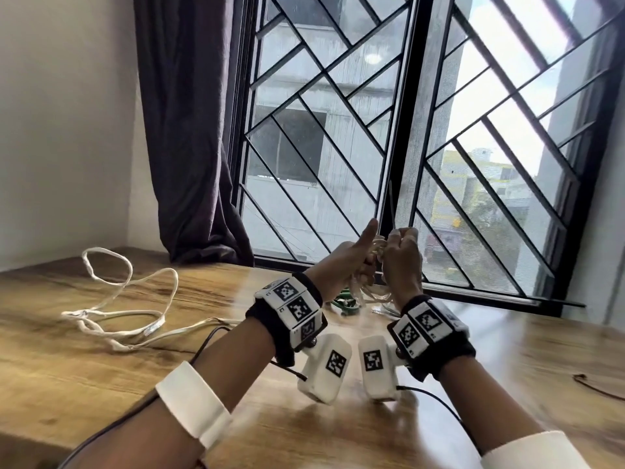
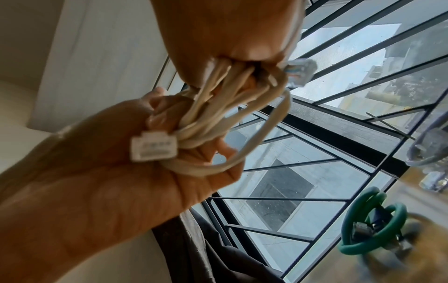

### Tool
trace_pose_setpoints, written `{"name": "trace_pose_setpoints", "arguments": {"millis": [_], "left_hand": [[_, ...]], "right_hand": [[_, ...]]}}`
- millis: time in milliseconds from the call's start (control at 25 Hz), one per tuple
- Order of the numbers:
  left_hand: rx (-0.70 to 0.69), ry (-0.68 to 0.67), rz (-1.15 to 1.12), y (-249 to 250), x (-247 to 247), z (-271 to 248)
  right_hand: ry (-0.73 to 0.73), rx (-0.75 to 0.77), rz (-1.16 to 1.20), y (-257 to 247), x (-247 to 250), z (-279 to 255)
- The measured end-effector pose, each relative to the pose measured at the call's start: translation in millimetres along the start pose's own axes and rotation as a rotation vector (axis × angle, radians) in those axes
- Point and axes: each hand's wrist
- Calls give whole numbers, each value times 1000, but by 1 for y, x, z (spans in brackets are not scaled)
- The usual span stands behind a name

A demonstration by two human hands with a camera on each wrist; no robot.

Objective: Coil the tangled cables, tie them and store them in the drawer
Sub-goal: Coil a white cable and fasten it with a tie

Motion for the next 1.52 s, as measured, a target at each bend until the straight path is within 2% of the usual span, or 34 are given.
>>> {"name": "trace_pose_setpoints", "arguments": {"millis": [80, 160, 280, 360, 400, 480, 560, 600, 720, 840, 1040, 1240, 1360, 1520], "left_hand": [[-14, -43, -96, 2, -1, -2], [-65, 12, -101, -1, 2, -2], [-89, 224, -117, -6, 21, 5], [-84, 429, -200, -8, 38, 11], [-86, 526, -233, -9, 45, 14], [-104, 663, -272, -10, 54, 16], [-132, 738, -291, -10, 59, 17], [-140, 766, -301, -11, 62, 18], [-131, 840, -286, -15, 73, 23], [-125, 844, -246, -20, 73, 27], [-120, 686, -182, -13, 39, 17], [-101, 628, -131, -1, 27, 9], [-110, 595, -94, 2, 24, 5], [-141, 564, -116, 6, 23, -1]], "right_hand": [[0, 10, 1, 2, 1, 1], [-6, 52, -16, 3, 0, 3], [-14, 152, -52, 6, -2, 5], [-29, 153, -32, 8, -3, 7], [-64, 134, -8, 9, -3, 7], [-232, 84, 46, 8, -4, 4], [-427, 62, -33, 7, -6, 1], [-478, 48, -92, 6, -6, -1], [-443, -14, -141, 8, -5, -2], [-443, -67, -57, 7, -6, -5], [-424, -152, 71, 6, -12, -16], [-421, -262, 316, 3, -15, -21], [-438, -270, 447, 3, -17, -23], [-424, -238, 510, 3, -19, -25]]}}
Point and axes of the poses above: each hand's wrist, its own z-axis towards the middle knuckle, its own x-axis out of the back of the hand, y = z × x, and after that the axes turned 4 degrees about z, right-handed
